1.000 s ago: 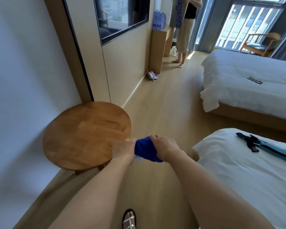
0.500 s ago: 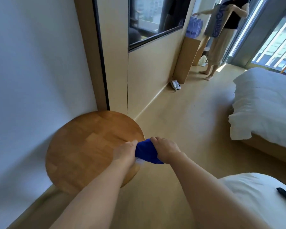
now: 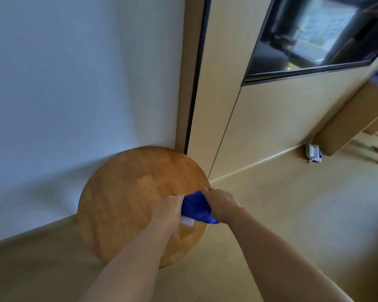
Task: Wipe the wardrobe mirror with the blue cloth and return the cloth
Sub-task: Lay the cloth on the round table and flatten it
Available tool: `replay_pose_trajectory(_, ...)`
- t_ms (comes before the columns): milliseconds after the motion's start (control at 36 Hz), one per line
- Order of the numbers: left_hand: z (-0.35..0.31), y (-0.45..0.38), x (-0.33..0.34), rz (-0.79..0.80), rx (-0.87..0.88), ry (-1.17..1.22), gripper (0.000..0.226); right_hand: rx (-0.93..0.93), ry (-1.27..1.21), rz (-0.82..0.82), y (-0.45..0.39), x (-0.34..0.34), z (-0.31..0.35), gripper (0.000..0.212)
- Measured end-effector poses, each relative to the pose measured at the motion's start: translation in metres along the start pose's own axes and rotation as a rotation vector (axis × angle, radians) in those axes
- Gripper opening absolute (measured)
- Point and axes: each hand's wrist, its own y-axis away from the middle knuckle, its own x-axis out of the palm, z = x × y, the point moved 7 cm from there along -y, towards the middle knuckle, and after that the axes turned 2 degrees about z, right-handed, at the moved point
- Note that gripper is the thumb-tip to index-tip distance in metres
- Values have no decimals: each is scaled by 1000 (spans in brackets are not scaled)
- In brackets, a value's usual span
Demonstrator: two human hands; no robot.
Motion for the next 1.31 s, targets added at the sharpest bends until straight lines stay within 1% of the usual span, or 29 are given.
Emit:
replay_pose_trajectory(139, 3, -7, 2, -29, -110, 42, 23, -135, 11, 6, -31, 2, -2, 54)
replay_pose_trajectory(222, 13, -13, 9, 43, -223, 97, 10, -187, 27, 47, -47, 9, 3, 55)
replay_pose_trajectory(278, 20, -19, 17, 93, -285, 161, 13, -218, 48, 76, -59, 13, 8, 56)
replay_pose_trajectory(333, 27, -24, 17, 76, -300, 156, 11, -247, 60, 91, -72, 17, 12, 57)
replay_pose_trajectory(389, 35, -30, 16, 37, -305, 141, 23, -265, 65, 98, -85, 20, 16, 58)
replay_pose_trajectory(444, 44, -37, 20, 19, -308, 145, 28, -279, 58, 107, -97, 23, 20, 58)
replay_pose_trajectory(639, 81, -67, 39, 53, -385, 211, 33, -301, 61, 167, -140, 36, 34, 58)
replay_pose_trajectory(750, 102, -86, 53, 64, -393, 233, 38, -326, 45, 192, -169, 50, 43, 60)
replay_pose_trajectory(1000, 140, -116, 104, 100, -407, 195, 34, -357, 55, 319, -217, 107, 57, 58)
replay_pose_trajectory(1056, 148, -124, 114, 81, -410, 195, 35, -350, 36, 315, -228, 116, 58, 60)
replay_pose_trajectory(1194, 168, -146, 126, -18, -450, 178, 40, -385, -8, 211, -254, 128, 63, 62)
replay_pose_trajectory(1250, 176, -153, 133, -27, -474, 186, 45, -395, -63, 228, -264, 136, 64, 64)
replay_pose_trajectory(1306, 183, -159, 142, -5, -478, 213, 54, -409, -133, 298, -272, 144, 65, 70)
